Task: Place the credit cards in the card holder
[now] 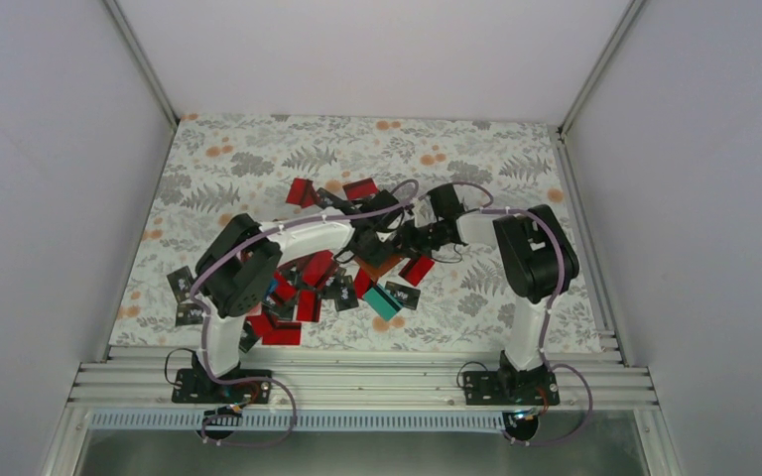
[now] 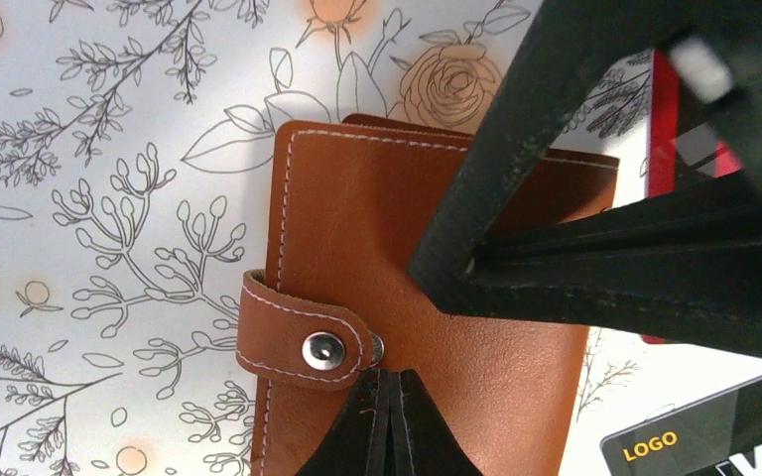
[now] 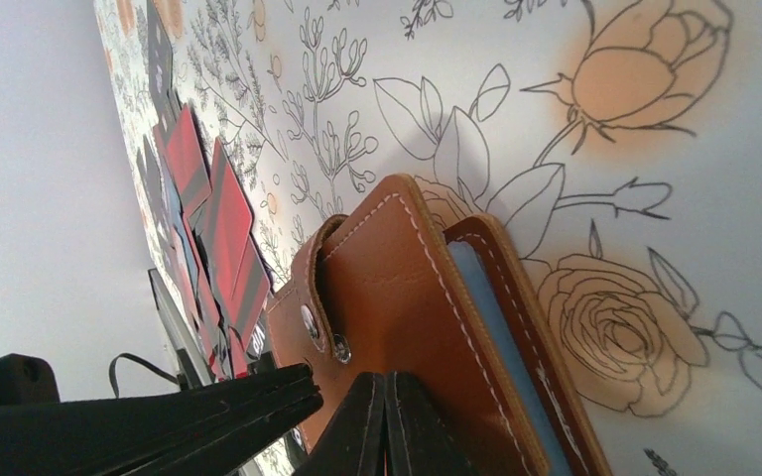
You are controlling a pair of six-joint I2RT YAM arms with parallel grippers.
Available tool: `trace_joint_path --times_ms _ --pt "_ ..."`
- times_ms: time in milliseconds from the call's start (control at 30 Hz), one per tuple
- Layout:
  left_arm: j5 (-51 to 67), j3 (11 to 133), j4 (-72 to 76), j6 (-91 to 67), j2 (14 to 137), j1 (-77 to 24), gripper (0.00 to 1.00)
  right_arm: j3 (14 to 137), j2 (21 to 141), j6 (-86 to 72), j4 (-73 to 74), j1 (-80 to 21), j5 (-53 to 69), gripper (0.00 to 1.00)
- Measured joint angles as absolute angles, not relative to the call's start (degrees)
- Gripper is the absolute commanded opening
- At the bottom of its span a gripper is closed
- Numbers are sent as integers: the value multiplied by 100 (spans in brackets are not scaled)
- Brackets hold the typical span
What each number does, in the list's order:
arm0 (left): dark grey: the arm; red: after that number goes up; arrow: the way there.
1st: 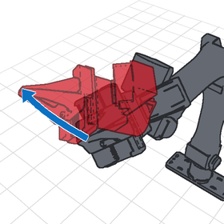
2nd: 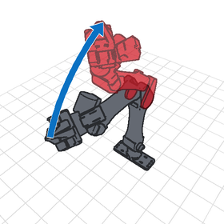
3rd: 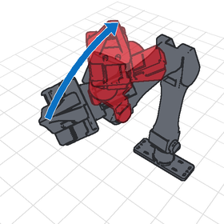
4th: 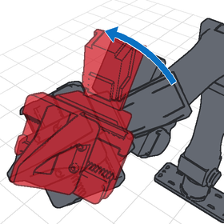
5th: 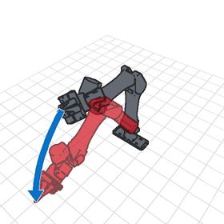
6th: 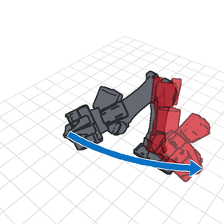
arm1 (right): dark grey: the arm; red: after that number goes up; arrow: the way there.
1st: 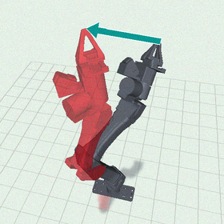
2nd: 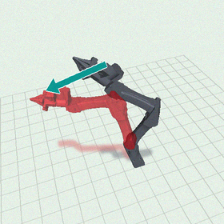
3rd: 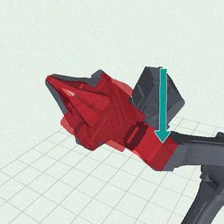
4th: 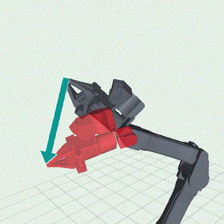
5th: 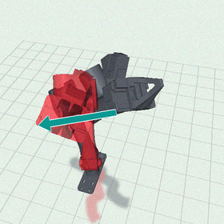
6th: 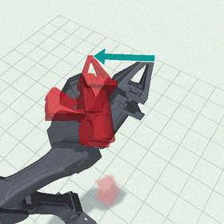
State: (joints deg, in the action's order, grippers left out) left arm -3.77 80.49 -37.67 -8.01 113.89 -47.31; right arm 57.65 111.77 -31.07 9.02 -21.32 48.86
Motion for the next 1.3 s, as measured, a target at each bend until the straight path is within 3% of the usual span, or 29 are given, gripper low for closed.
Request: trace_joint_path --times_ms 467,700,1033,1300 --pt "545 7994 -3551 -674 11142 -4115 6 5774 11222 -3096 829 -2132 4952 5" --pt "458 7411 -3450 -1057 10624 -4038 6 5850 11222 -2991 906 -2152 4974 16" --pt "523 6681 -2978 -1564 10591 -4007 6 6134 11222 -2891 1225 -2220 4779 22" --pt "585 6576 -2657 -1658 10602 -4005 6 6353 11253 -2904 1354 -2390 4584 21"
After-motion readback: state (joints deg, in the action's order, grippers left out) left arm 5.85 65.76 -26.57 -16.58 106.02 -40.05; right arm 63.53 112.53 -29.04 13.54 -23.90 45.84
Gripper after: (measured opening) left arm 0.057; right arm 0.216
